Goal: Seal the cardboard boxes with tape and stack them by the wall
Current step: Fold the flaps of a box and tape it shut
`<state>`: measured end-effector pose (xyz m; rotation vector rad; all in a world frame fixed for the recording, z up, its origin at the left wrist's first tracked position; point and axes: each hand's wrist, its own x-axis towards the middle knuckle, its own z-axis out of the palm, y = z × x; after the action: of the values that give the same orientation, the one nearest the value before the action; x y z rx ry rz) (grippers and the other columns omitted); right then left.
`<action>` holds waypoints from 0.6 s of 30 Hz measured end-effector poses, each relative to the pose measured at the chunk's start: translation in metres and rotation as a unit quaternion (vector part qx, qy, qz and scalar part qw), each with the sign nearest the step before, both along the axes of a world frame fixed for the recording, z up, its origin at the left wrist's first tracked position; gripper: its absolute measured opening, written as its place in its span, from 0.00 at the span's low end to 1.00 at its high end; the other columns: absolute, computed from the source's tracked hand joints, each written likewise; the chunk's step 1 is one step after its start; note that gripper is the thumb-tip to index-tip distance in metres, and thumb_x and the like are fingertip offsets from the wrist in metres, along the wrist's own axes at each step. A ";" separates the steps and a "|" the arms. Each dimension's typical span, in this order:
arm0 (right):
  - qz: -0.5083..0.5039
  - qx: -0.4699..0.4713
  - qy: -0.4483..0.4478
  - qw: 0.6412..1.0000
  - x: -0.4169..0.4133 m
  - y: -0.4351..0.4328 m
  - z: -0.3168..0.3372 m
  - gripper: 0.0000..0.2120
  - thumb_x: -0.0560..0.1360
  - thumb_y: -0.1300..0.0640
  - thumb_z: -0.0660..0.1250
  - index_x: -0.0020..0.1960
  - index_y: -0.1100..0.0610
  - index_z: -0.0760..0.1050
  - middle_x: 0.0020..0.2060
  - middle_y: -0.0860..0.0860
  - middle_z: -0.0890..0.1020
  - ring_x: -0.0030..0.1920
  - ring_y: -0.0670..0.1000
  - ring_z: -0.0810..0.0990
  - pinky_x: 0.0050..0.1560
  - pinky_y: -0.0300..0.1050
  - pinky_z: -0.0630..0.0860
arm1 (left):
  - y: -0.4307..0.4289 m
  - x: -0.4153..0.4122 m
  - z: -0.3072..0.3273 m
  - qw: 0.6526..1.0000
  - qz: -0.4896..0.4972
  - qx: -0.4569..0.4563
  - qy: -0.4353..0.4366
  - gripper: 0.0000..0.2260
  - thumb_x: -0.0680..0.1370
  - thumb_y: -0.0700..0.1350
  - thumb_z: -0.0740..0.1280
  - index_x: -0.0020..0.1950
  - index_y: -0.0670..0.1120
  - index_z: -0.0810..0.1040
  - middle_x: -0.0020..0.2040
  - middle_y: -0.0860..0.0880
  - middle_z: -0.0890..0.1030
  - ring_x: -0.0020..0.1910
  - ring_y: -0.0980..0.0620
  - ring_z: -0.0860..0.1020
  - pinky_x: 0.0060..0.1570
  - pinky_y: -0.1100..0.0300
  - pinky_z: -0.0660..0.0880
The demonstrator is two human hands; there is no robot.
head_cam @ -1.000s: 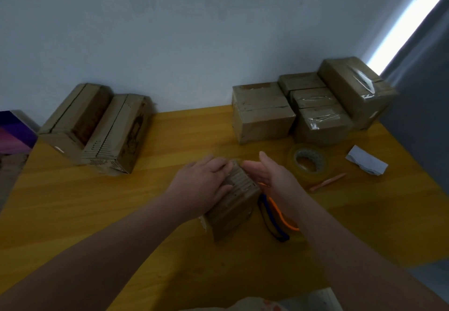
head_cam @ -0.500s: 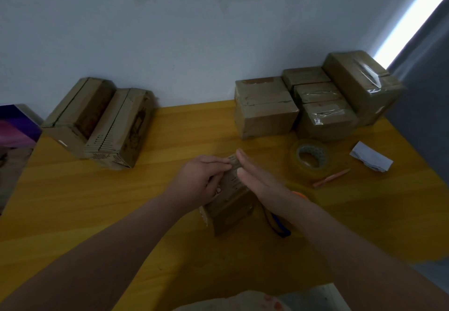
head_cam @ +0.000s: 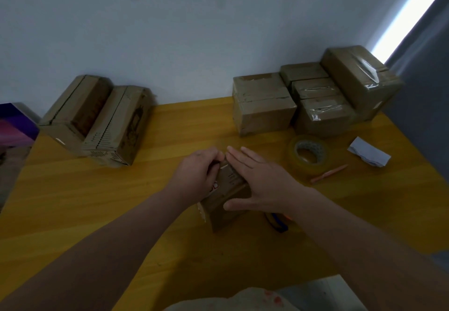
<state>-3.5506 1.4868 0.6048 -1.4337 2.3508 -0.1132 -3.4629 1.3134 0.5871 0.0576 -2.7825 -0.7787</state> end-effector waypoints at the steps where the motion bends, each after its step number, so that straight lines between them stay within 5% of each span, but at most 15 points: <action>1: 0.000 -0.001 -0.001 1.000 0.001 0.002 0.001 0.53 0.65 0.22 0.52 0.79 0.49 0.39 0.78 0.41 0.40 0.77 0.45 0.38 0.75 0.52 0.53 | 0.000 0.000 0.000 1.000 0.000 -0.001 0.000 0.06 0.77 0.37 0.64 0.52 0.42 0.77 0.47 0.47 0.81 0.47 0.46 0.79 0.44 0.53 0.75; 14: -0.003 -0.051 0.031 0.998 0.009 0.037 0.015 0.42 0.70 0.28 0.61 0.77 0.49 0.59 0.75 0.41 0.61 0.77 0.43 0.46 0.74 0.50 0.60 | 0.008 0.001 0.004 0.999 0.037 -0.004 -0.018 0.05 0.79 0.38 0.63 0.54 0.43 0.75 0.50 0.48 0.80 0.47 0.48 0.77 0.42 0.59 0.68; 18: -0.007 -0.128 0.064 0.990 0.011 0.045 0.007 0.37 0.69 0.28 0.59 0.69 0.50 0.74 0.67 0.46 0.76 0.74 0.47 0.64 0.65 0.52 0.74 | 0.011 0.002 0.007 0.999 0.040 -0.014 -0.024 0.05 0.79 0.40 0.63 0.54 0.44 0.75 0.51 0.48 0.80 0.47 0.47 0.77 0.41 0.58 0.69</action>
<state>-3.5394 1.5320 0.6116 -1.5825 2.5246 -0.3474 -3.4613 1.3247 0.5939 0.1841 -2.8152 -0.7272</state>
